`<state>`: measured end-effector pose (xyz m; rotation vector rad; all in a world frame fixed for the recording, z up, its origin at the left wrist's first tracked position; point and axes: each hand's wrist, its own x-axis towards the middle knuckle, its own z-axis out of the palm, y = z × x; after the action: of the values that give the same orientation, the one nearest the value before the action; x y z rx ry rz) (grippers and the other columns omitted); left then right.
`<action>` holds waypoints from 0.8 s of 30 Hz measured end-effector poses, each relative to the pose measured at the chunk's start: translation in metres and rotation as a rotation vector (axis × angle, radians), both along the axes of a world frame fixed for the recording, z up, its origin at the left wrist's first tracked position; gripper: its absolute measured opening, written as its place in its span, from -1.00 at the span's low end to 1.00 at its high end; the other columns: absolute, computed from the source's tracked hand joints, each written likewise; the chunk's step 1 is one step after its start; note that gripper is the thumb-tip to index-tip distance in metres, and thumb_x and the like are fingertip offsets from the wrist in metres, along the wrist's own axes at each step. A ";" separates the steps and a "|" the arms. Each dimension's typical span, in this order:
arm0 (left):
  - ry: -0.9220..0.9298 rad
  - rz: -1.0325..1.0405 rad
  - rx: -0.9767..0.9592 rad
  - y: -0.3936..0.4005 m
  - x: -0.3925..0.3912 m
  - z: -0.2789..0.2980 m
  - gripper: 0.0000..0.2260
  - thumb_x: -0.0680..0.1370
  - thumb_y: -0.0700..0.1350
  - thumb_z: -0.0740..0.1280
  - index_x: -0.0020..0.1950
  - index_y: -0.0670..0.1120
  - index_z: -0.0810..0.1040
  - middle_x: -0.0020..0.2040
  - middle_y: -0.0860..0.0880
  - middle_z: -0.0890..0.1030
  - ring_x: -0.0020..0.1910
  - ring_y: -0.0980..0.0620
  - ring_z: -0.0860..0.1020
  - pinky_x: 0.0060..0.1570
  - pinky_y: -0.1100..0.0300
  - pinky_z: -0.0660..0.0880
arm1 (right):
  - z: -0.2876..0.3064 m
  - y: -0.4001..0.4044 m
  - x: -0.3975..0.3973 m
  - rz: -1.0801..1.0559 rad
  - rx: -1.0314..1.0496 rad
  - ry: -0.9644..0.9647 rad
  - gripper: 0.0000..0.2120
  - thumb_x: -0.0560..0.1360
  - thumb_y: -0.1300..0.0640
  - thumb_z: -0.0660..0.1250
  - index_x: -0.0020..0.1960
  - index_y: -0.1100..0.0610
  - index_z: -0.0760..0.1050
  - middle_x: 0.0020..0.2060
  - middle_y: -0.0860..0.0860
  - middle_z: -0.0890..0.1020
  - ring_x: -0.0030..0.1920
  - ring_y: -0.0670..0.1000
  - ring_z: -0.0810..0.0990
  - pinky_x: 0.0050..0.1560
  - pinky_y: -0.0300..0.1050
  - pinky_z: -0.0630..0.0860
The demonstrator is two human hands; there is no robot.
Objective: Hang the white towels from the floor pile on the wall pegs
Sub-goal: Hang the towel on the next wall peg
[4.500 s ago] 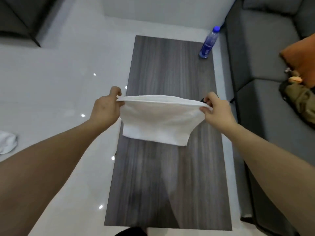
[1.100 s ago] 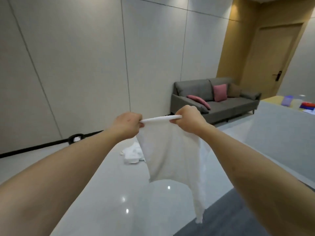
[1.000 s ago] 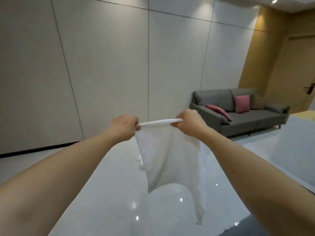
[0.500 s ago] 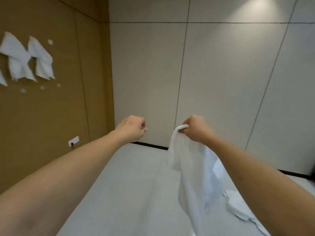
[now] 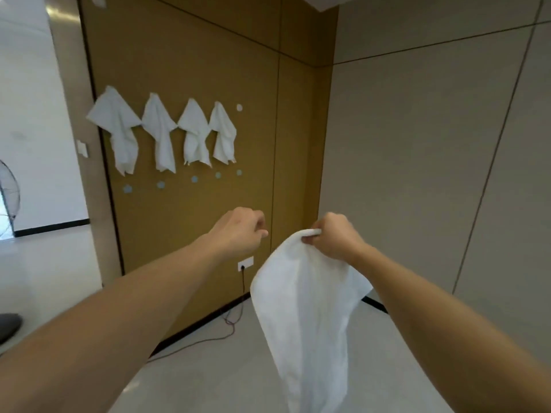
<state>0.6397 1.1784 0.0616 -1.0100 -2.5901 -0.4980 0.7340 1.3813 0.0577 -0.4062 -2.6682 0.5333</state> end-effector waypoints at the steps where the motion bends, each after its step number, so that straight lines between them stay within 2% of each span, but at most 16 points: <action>1: 0.005 0.031 -0.001 0.007 -0.018 0.006 -0.90 0.58 0.07 0.30 -0.01 0.08 0.51 -0.09 0.09 0.54 -0.14 0.10 0.51 -0.19 0.17 0.48 | 0.005 0.008 -0.023 0.025 0.000 0.005 -0.78 0.51 -0.09 0.39 -0.17 0.05 0.64 -0.28 -0.02 0.64 -0.27 0.00 0.62 -0.16 -0.02 0.67; 4: 0.031 0.086 0.015 0.031 -0.070 0.024 -0.86 0.58 0.09 0.31 0.03 0.06 0.54 -0.07 0.07 0.56 -0.13 0.10 0.52 -0.12 0.13 0.54 | 0.023 0.036 -0.086 0.071 0.005 0.018 -0.75 0.50 -0.09 0.40 -0.23 0.06 0.58 -0.31 0.01 0.61 -0.31 0.00 0.60 -0.27 -0.12 0.61; 7: 0.015 0.080 0.095 0.061 -0.112 0.037 -0.83 0.56 0.14 0.31 0.01 0.07 0.57 -0.10 0.10 0.58 -0.15 0.14 0.53 -0.17 0.17 0.52 | 0.034 0.062 -0.141 0.096 0.025 0.032 -0.74 0.50 -0.09 0.41 -0.23 0.07 0.52 -0.32 0.01 0.57 -0.35 -0.02 0.55 -0.43 -0.19 0.41; 10: -0.097 0.024 0.203 0.096 -0.150 0.041 -0.77 0.53 0.20 0.32 0.05 0.10 0.60 -0.08 0.14 0.59 -0.09 0.17 0.55 -0.09 0.19 0.53 | 0.036 0.084 -0.193 0.126 0.025 0.039 -0.72 0.49 -0.10 0.42 -0.24 0.07 0.52 -0.34 0.00 0.56 -0.38 -0.03 0.53 -0.46 -0.21 0.36; 13: -0.199 -0.041 0.275 0.133 -0.194 0.043 -0.77 0.48 0.17 0.39 0.05 0.10 0.61 -0.04 0.12 0.61 -0.03 0.15 0.56 -0.02 0.18 0.54 | 0.033 0.104 -0.247 0.156 0.023 0.032 -0.76 0.48 -0.10 0.43 -0.20 0.05 0.55 -0.33 -0.01 0.58 -0.38 -0.04 0.54 -0.47 -0.22 0.35; 16: -0.249 -0.087 0.185 0.169 -0.246 0.039 -0.71 0.42 0.06 0.43 0.11 0.06 0.59 0.00 0.08 0.61 -0.02 0.10 0.57 -0.02 0.14 0.57 | 0.030 0.126 -0.307 0.177 0.059 0.023 -0.82 0.47 -0.04 0.45 -0.14 0.07 0.60 -0.34 -0.01 0.58 -0.37 -0.04 0.55 -0.48 -0.21 0.35; 19: -0.211 -0.077 0.074 0.198 -0.311 0.031 -0.72 0.41 -0.11 0.36 0.11 0.04 0.57 -0.05 0.02 0.60 -0.10 0.02 0.58 -0.12 0.05 0.61 | 0.028 0.152 -0.371 0.206 0.065 0.030 -0.79 0.48 -0.06 0.43 -0.18 0.08 0.61 -0.35 0.01 0.59 -0.36 -0.01 0.58 -0.45 -0.15 0.43; 24: -0.153 -0.057 0.064 0.240 -0.437 0.034 -0.92 0.48 -0.02 0.35 -0.07 0.02 0.60 -0.18 0.01 0.59 -0.19 0.00 0.56 -0.30 0.13 0.48 | 0.041 0.192 -0.487 0.218 0.061 0.025 -0.73 0.47 -0.07 0.45 -0.32 0.03 0.51 -0.40 -0.01 0.56 -0.41 -0.04 0.52 -0.46 -0.19 0.35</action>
<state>0.2028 1.4185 0.0960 -1.0654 -2.6647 -0.6927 0.2468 1.5738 0.0986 -0.0909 -2.7129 0.5149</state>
